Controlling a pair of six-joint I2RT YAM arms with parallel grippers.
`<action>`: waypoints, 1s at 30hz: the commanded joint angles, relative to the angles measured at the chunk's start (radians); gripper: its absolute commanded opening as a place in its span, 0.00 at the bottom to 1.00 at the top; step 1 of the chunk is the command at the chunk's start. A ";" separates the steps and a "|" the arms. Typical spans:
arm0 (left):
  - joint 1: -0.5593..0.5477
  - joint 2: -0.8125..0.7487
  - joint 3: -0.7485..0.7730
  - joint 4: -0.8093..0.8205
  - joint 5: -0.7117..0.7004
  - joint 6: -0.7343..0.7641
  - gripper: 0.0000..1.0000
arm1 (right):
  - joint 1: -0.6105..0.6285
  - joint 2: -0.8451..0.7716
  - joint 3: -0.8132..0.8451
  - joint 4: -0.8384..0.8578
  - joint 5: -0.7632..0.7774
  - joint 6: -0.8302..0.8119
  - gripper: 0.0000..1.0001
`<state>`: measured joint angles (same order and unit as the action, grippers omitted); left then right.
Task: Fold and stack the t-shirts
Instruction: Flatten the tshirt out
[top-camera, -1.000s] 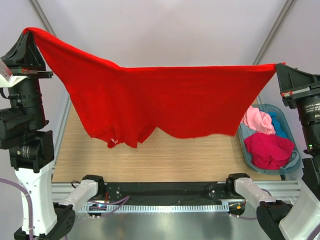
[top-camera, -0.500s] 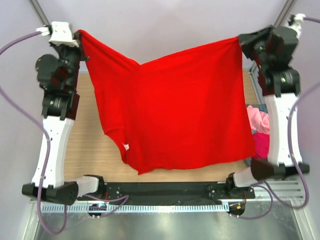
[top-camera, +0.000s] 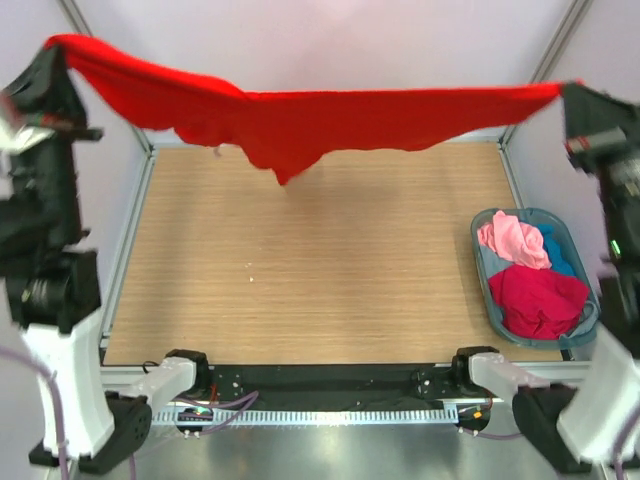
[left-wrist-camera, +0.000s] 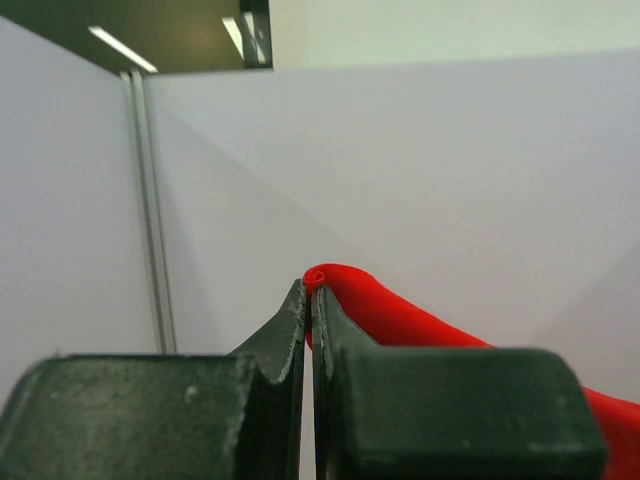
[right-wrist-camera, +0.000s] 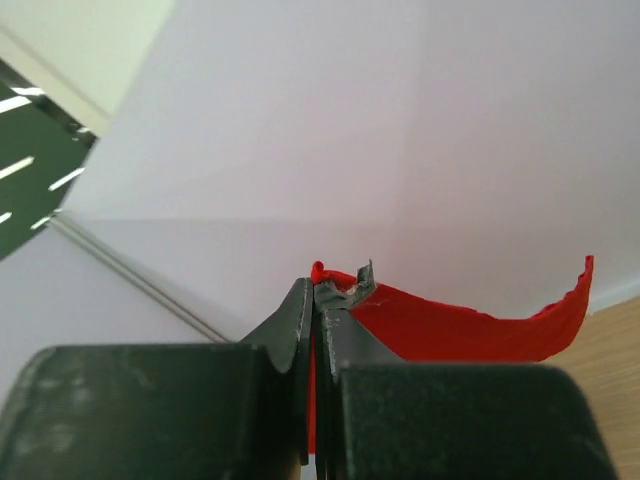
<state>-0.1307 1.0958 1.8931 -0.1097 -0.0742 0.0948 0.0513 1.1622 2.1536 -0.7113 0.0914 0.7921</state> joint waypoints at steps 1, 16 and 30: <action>0.005 -0.091 0.029 0.030 -0.006 0.042 0.00 | -0.001 -0.122 0.021 -0.103 0.027 0.004 0.01; 0.003 -0.125 0.175 -0.059 0.053 0.060 0.00 | -0.001 -0.200 0.140 -0.212 0.027 0.044 0.01; 0.005 0.096 -0.514 0.212 0.034 0.152 0.00 | -0.001 -0.047 -0.680 0.392 0.030 -0.097 0.01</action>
<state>-0.1303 1.1164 1.4612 -0.0395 -0.0174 0.2211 0.0513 1.0451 1.5929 -0.5400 0.1207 0.7685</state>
